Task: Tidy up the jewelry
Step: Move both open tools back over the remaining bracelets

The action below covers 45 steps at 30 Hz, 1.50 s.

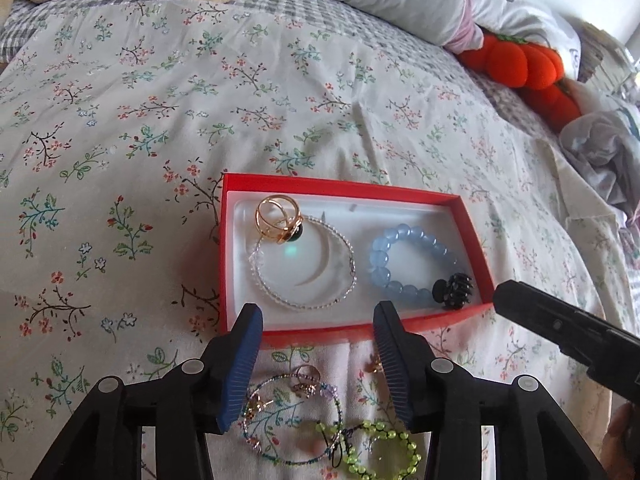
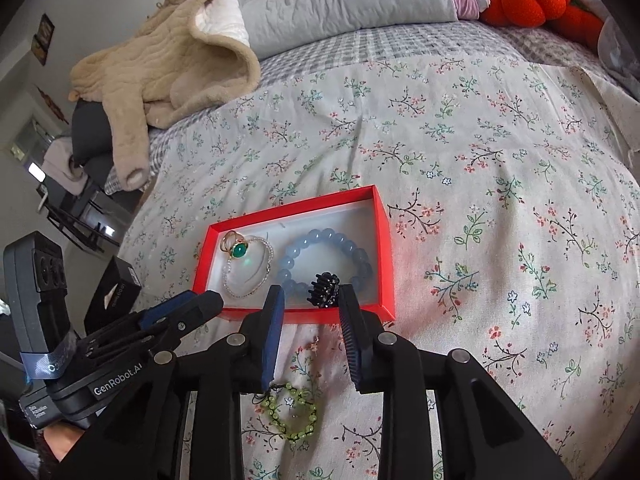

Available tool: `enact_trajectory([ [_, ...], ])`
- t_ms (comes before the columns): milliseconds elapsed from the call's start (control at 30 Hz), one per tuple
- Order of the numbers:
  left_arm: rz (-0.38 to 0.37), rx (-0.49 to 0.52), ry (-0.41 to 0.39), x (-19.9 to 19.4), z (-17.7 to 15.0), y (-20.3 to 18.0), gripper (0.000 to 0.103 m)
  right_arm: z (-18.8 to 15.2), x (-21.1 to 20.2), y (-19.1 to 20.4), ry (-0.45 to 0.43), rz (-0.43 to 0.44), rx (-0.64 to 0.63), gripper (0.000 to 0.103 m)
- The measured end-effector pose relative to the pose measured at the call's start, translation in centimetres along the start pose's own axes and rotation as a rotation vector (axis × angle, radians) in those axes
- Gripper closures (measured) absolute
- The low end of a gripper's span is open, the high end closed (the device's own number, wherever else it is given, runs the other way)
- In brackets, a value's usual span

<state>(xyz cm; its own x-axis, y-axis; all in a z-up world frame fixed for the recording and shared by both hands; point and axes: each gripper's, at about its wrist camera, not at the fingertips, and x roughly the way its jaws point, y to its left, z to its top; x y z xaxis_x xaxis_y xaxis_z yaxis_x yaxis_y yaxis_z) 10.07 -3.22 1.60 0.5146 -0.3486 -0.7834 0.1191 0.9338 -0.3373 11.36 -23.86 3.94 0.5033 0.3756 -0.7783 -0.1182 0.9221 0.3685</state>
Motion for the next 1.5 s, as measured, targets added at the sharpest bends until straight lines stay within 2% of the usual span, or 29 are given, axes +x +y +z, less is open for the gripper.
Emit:
enact_trajectory([
  [100,0.012,0.025,-0.005,-0.6,-0.5,-0.1,0.047,-0.4,-0.7,0.1,-0.009,-0.008,-0.002,0.068],
  [267,0.039,0.065,-0.002,-1.3,-1.4,0.2,0.041,-1.2,-1.6,0.1,-0.022,-0.020,-0.012,0.050],
  [433,0.061,0.083,0.006,-1.7,-2.4,0.8,0.031,-2.2,-2.3,0.4,-0.025,-0.036,-0.036,0.047],
  [667,0.087,0.102,0.017,-2.4,-3.7,1.8,0.023,-3.7,-2.9,0.6,-0.022,-0.069,-0.074,0.036],
  [800,0.107,0.124,0.025,-2.5,-4.7,2.3,0.019,-4.9,-2.5,0.5,0.002,-0.099,-0.097,0.035],
  [1200,0.194,0.196,0.012,-0.6,-8.1,4.6,0.019,-8.9,1.1,0.3,0.110,-0.222,-0.188,0.035],
  [1500,0.101,0.124,0.044,0.7,-7.1,5.0,0.019,-10.1,4.3,1.4,0.148,-0.302,-0.261,0.035],
])
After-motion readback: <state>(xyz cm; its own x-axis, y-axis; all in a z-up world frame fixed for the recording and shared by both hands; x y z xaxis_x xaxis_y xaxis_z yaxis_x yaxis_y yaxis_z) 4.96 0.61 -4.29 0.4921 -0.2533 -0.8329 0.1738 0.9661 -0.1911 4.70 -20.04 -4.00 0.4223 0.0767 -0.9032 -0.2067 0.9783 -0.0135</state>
